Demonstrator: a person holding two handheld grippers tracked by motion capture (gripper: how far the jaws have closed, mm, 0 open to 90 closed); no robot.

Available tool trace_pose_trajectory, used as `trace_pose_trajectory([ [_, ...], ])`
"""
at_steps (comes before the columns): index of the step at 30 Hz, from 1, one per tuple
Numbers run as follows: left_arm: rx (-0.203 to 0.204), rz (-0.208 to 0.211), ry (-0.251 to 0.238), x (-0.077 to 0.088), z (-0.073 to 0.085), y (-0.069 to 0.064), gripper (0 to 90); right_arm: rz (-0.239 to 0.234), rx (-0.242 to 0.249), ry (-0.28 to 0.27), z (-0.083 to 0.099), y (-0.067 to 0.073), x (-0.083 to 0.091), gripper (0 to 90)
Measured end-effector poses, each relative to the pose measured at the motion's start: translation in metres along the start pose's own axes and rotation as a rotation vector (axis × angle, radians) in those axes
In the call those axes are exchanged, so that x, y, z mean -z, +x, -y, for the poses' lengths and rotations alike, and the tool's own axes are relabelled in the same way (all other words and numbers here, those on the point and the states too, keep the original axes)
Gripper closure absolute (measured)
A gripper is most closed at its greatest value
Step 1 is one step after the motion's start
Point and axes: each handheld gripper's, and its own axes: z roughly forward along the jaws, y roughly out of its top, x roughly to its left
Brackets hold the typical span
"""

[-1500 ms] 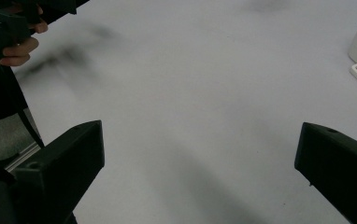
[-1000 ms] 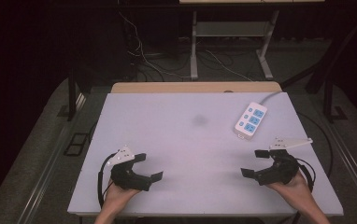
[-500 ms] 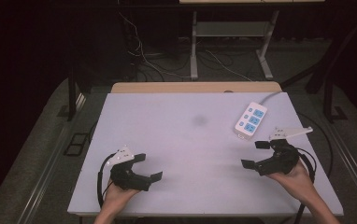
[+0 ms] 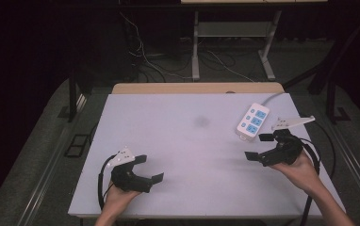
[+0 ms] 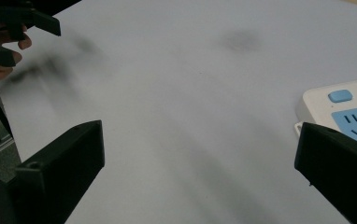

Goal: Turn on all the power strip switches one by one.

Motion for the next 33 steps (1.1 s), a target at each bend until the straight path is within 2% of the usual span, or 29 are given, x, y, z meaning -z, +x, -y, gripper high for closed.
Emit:
trace_pose_trajectory([
  [19,0.0,0.001,-0.001,0.0,0.0,0.0,0.0,0.031,0.017,0.048,-0.028,-0.021,-0.002,1.6],
  [33,0.0,-0.003,-0.007,0.0,0.001,0.001,0.0,0.059,-0.018,0.058,-0.044,-0.054,-0.01,1.6],
])
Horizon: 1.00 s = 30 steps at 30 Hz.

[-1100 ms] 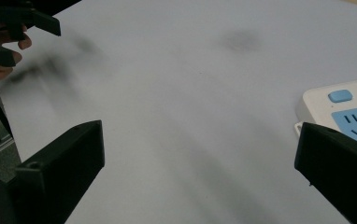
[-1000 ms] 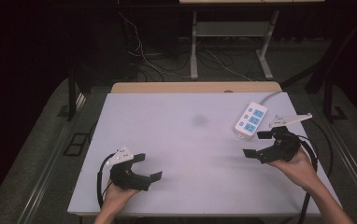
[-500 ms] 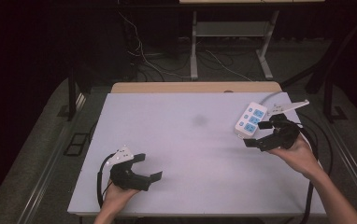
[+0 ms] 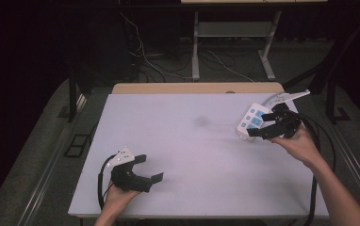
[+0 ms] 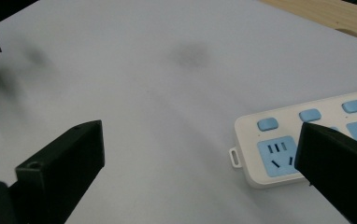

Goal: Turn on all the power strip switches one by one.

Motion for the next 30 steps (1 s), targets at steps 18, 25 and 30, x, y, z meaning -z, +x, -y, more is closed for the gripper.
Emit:
trace_pose_trajectory([
  [18,-0.003,0.003,0.003,-0.001,0.0,0.0,0.0,0.022,-0.008,0.013,-0.015,-0.018,-0.012,1.6],
  [25,-0.006,0.002,0.003,0.0,0.0,-0.001,0.0,0.024,-0.005,0.031,-0.017,-0.025,-0.019,17.1],
  [30,-0.008,0.002,0.001,0.0,0.0,-0.001,0.0,0.031,-0.027,0.031,-0.016,-0.033,-0.02,33.6],
])
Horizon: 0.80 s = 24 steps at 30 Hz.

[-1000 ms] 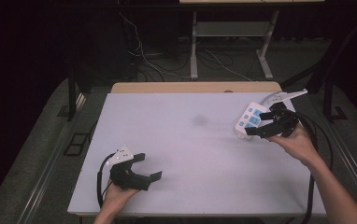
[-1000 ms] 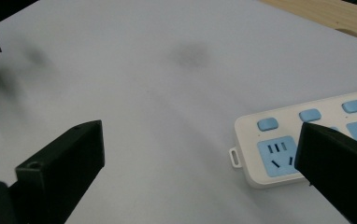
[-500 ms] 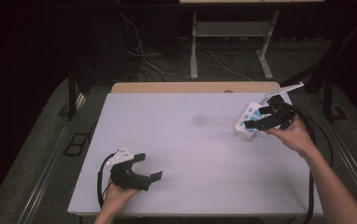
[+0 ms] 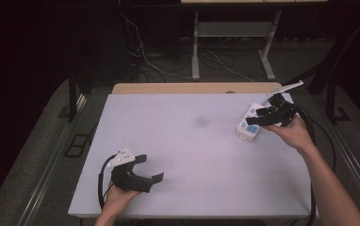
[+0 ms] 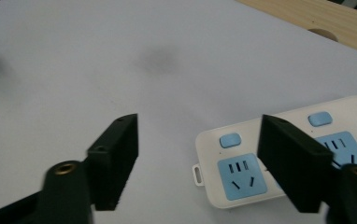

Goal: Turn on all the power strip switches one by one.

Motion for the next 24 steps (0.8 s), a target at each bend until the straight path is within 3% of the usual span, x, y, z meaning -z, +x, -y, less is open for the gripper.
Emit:
trace_pose_trajectory([
  [1,0.0,-0.001,-0.001,0.0,0.0,0.0,0.0,-0.007,-0.016,0.003,0.001,-0.004,-0.001,40.2],
  [8,0.002,-0.004,-0.003,0.0,0.0,0.001,0.0,0.006,-0.039,0.002,0.001,-0.011,-0.006,56.2],
  [9,0.002,-0.004,-0.004,0.0,0.0,0.001,0.0,0.01,-0.048,0.002,0.0,-0.013,-0.008,61.8],
  [13,0.001,-0.004,-0.003,0.0,0.0,0.001,0.0,0.012,-0.056,0.002,0.0,-0.015,-0.012,69.1],
  [19,0.0,-0.003,-0.002,0.0,0.0,0.001,0.0,0.001,-0.057,0.01,0.001,-0.018,-0.02,89.6],
  [24,0.0,-0.003,-0.002,0.0,0.0,0.001,0.0,0.004,-0.045,0.022,0.001,-0.02,-0.025,90.0],
])
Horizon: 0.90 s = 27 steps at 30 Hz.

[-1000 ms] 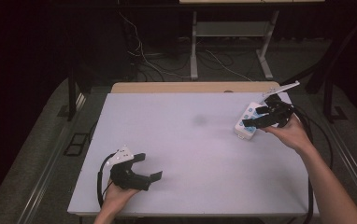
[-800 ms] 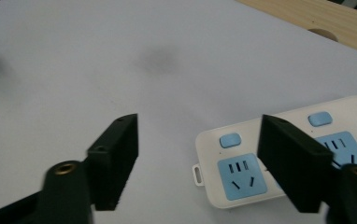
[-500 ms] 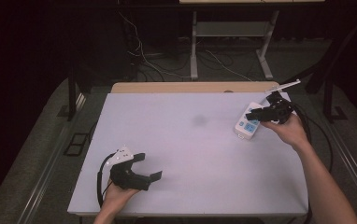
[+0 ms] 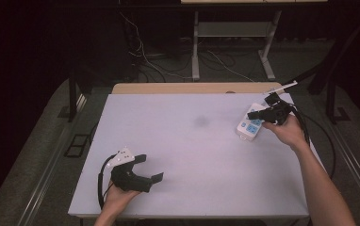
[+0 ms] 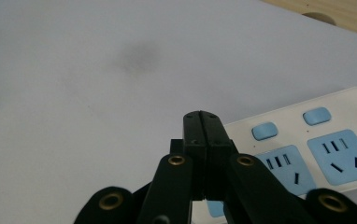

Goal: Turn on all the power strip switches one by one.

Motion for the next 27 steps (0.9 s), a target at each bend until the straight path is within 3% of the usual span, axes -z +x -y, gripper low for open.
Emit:
trace_pose_trajectory([
  [27,0.0,-0.005,0.001,0.001,0.0,0.002,0.0,0.024,-0.001,0.086,0.005,-0.011,-0.041,90.0],
])
